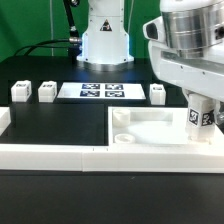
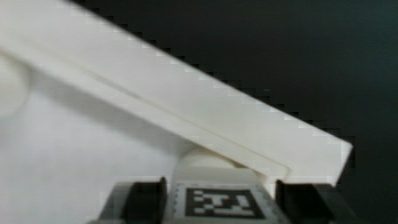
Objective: Assemble square table
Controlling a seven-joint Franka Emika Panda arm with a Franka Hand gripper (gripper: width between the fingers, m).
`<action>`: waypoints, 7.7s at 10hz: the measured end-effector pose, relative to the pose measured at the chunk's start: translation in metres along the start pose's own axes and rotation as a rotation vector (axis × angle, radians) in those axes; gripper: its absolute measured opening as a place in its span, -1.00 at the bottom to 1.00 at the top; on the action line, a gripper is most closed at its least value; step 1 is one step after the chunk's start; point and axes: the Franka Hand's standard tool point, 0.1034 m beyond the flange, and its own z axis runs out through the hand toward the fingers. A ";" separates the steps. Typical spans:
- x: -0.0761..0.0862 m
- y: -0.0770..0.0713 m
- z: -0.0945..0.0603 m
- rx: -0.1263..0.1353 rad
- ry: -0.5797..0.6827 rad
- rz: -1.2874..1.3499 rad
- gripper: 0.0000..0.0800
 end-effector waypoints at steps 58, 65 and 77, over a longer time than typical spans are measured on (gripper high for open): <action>0.018 -0.009 -0.018 -0.168 0.166 -1.375 0.62; 0.018 0.001 -0.005 -0.137 0.171 -1.272 0.57; 0.015 0.001 -0.001 0.050 0.209 -0.231 -0.27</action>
Offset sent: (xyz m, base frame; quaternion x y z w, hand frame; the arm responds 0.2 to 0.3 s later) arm 0.0000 0.0000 0.0000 0.0000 0.0000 0.1296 0.9916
